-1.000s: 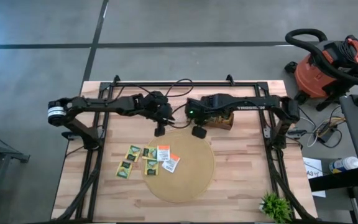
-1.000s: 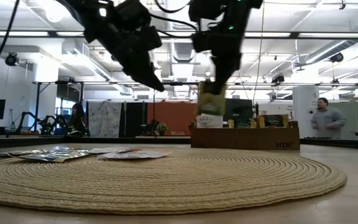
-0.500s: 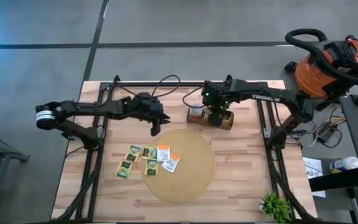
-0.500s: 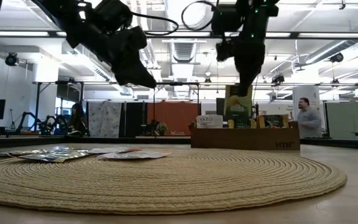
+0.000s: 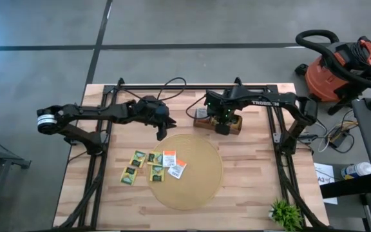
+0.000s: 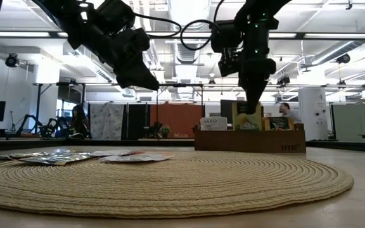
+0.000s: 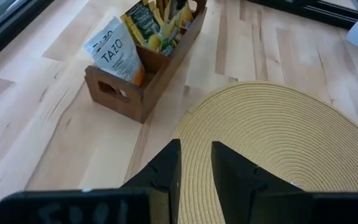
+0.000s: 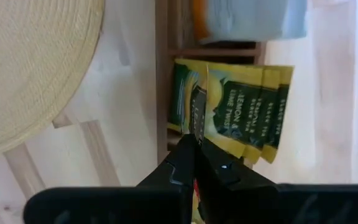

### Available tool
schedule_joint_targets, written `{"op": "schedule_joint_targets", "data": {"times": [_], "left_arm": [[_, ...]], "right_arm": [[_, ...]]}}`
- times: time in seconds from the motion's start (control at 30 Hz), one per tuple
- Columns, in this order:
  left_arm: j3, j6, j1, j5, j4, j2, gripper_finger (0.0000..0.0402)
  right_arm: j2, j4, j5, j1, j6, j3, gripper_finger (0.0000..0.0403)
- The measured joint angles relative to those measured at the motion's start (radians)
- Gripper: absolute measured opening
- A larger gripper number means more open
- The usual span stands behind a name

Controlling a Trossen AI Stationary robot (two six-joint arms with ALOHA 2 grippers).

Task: Pick & Place Tea
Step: Put the lemon tea bag into the middle section of the wooden organizer

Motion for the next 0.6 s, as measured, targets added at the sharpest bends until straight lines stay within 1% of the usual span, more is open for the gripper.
{"op": "schedule_joint_targets", "data": {"times": [0.17, 0.43, 0.6], "left_arm": [[0.000, 0.011, 0.000, -0.008, 0.000, 0.000, 0.0083], [0.000, 0.028, 0.002, -0.026, 0.000, 0.001, 0.0083], [0.000, 0.042, 0.006, -0.033, 0.000, 0.001, 0.0083]], "right_arm": [[0.000, 0.026, 0.000, 0.001, 0.004, -0.045, 0.0008], [0.000, 0.073, 0.006, 0.000, 0.000, -0.062, 0.0008], [0.000, 0.078, 0.007, 0.000, 0.004, -0.100, 0.0008]]}}
